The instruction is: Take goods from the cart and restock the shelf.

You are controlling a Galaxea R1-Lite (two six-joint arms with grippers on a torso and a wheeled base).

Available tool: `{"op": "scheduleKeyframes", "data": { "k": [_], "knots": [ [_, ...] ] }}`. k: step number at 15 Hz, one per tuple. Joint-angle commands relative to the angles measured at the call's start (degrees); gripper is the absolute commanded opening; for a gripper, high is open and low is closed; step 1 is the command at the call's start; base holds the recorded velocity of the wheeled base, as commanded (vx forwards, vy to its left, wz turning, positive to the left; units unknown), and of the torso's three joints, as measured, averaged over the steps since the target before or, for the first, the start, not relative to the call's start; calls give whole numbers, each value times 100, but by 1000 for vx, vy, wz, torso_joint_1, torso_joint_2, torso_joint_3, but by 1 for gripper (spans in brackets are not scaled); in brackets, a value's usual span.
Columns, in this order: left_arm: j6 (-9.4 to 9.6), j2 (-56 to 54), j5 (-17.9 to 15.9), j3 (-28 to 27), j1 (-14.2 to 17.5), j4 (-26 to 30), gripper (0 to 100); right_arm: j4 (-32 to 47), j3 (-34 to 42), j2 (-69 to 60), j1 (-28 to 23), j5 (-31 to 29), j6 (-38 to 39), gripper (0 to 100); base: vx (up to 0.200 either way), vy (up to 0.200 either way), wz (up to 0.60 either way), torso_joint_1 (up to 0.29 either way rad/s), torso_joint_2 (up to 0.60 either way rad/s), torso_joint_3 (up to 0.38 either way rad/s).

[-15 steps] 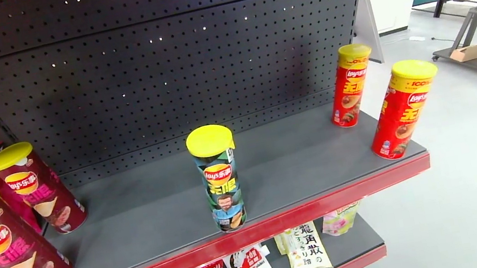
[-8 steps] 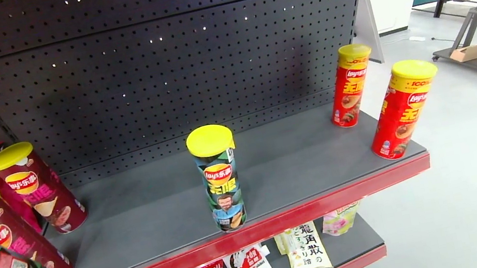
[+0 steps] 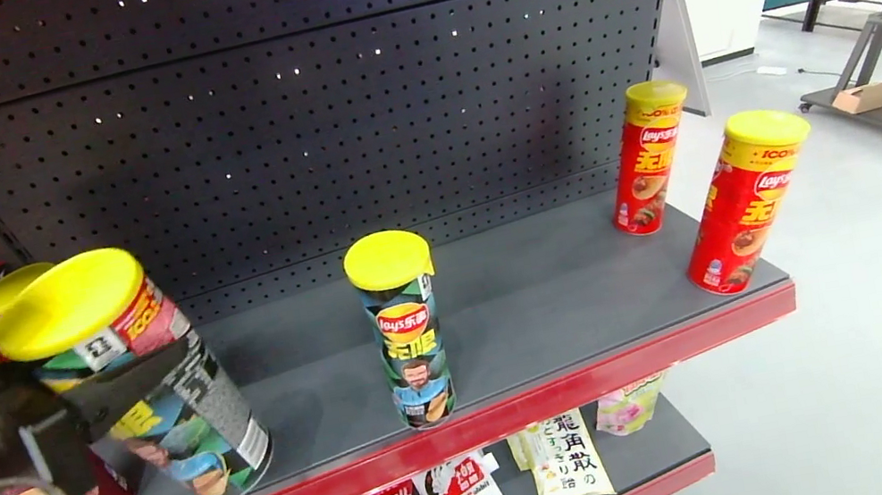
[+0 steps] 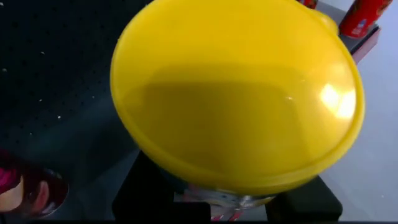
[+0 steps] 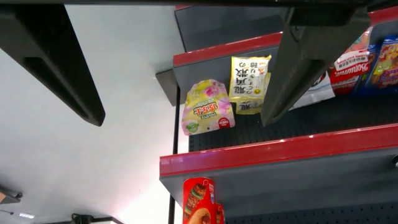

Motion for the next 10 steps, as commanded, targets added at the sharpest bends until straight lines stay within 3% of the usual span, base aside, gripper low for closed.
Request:
{"op": "scheduleKeyframes", "data": {
  "k": [1,6,10],
  "knots": [
    [-42,1464,51,-838,-88,-137,0,-1,0,-7,0,0,0,100,0,0,0,0,0,0],
    [-69,3283,288,-2016,-185,-1051,0,-1,0,-7,0,-9,0,100,0,0,0,0,0,0],
    [-86,4013,288,-2693,-202,-1113,0,-1,0,-7,0,0,0,100,0,0,0,0,0,0]
  ]
}}
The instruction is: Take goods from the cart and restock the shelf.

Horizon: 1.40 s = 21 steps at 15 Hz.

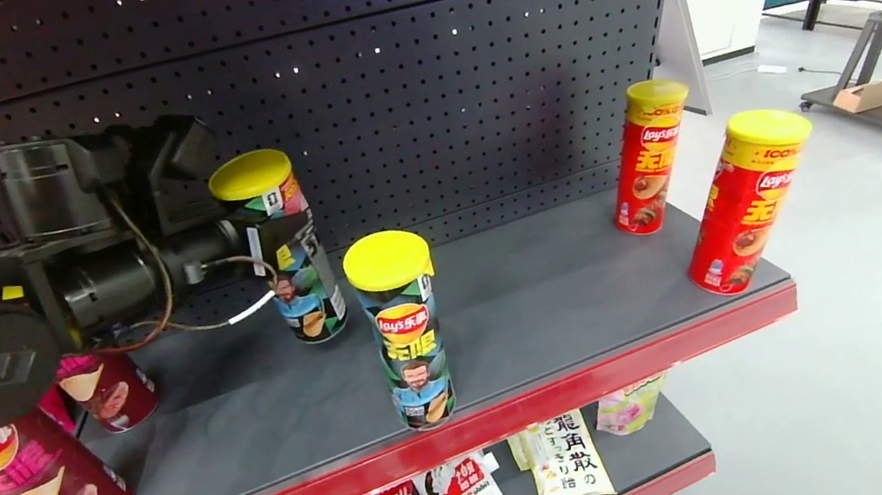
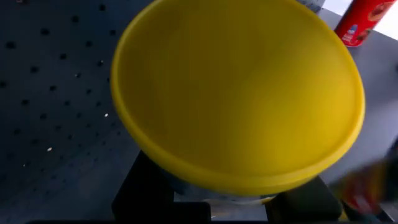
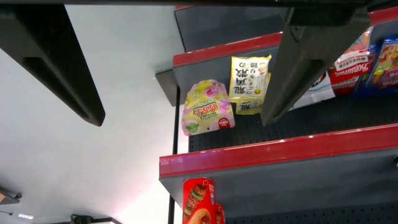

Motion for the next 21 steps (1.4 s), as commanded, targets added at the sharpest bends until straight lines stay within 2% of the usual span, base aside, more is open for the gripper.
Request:
{"op": "scheduleKeyframes", "data": {
  "k": [1,4,13,21],
  "knots": [
    [-38,743,1,-413,-39,-85,0,-1,0,-5,0,0,0,100,0,0,0,0,0,0],
    [-153,1103,1,-659,-170,-304,0,-1,0,-5,0,0,0,100,0,0,0,0,0,0],
    [-153,1613,18,-1099,-302,-506,0,-1,0,-5,0,0,0,100,0,0,0,0,0,0],
    [-153,1719,18,-1222,-487,-559,0,-1,0,-5,0,0,0,100,0,0,0,0,0,0]
  ]
}}
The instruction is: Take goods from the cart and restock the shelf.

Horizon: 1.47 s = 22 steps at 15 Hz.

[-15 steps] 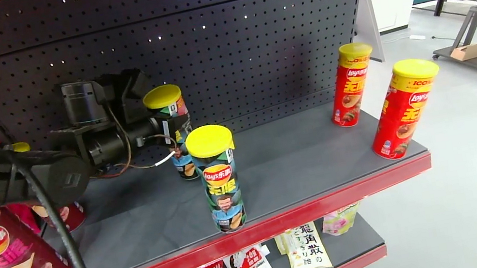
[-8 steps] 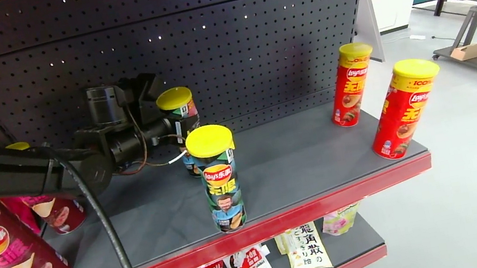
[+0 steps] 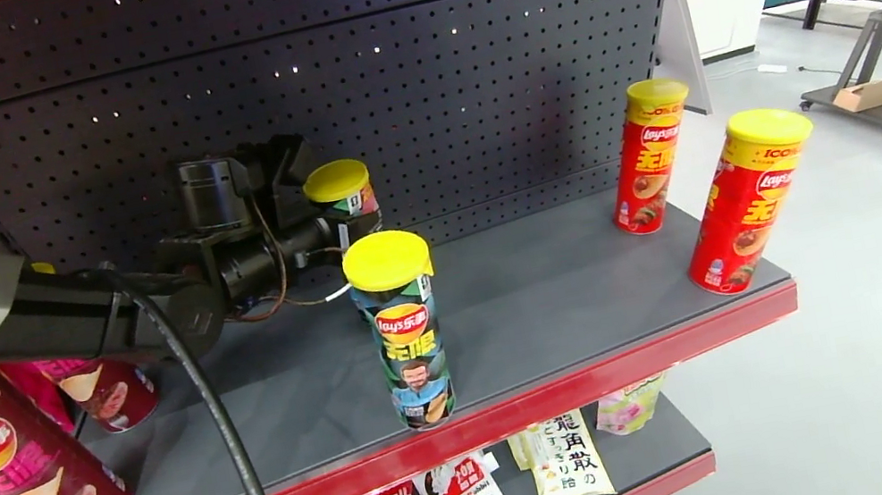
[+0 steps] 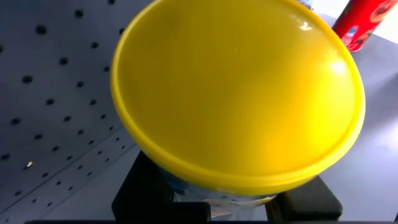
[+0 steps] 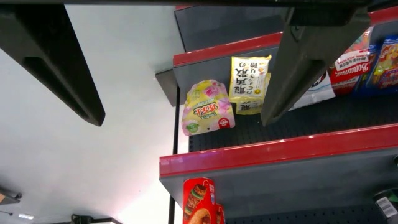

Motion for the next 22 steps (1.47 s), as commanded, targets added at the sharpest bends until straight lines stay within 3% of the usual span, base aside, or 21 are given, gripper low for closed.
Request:
{"op": "scheduleKeyframes", "data": {
  "k": [1,14,17,22],
  "knots": [
    [0,51,1,-107,-74,-7,0,-1,0,-2,0,0,0,100,0,0,0,0,0,0],
    [0,183,107,-90,-153,37,0,-1,0,-2,0,0,0,100,0,0,0,0,0,0],
    [-132,191,115,-99,-206,37,0,-1,0,-2,0,0,0,100,0,0,0,0,0,0],
    [-150,200,107,-81,-197,63,0,-1,0,-2,0,0,0,100,0,0,0,0,0,0]
  ]
}}
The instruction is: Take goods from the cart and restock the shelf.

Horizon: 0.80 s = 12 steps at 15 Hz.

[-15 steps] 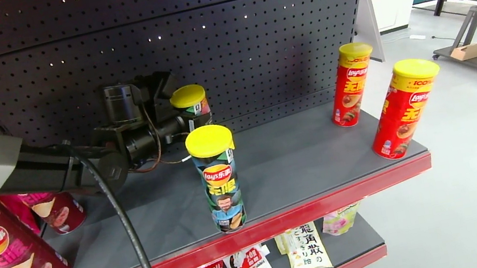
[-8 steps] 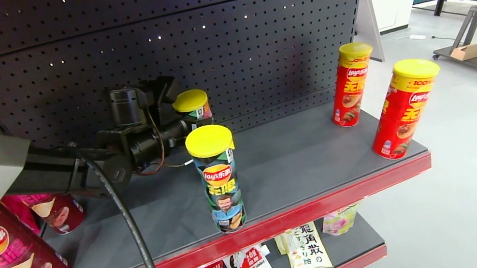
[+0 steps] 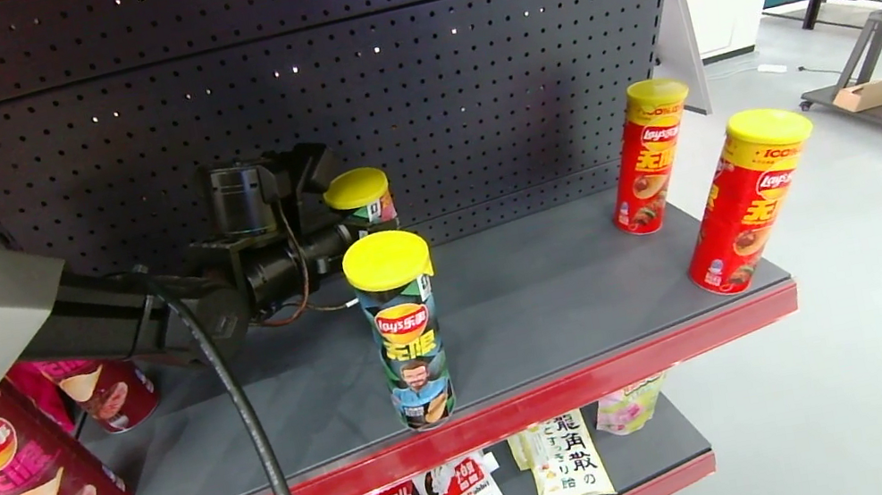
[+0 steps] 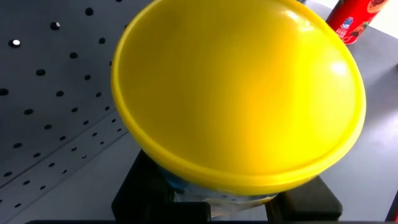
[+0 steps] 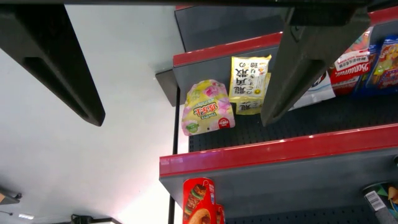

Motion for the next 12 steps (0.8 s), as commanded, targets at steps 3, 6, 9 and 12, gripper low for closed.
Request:
{"op": "scheduleKeyframes", "data": {
  "k": [3,6,9,12],
  "knots": [
    [37,-18,7,6,6,45,0,-1,0,-2,0,2,0,100,0,0,0,0,0,0],
    [45,-18,7,6,-20,45,100,-1,0,-2,0,-6,0,100,0,0,0,0,0,0],
    [28,-54,7,6,-29,71,100,-1,0,-2,0,2,0,100,0,0,0,0,0,0],
    [10,-300,7,59,-20,476,100,-1,0,-2,0,2,0,100,0,0,0,0,0,0]
  ]
}}
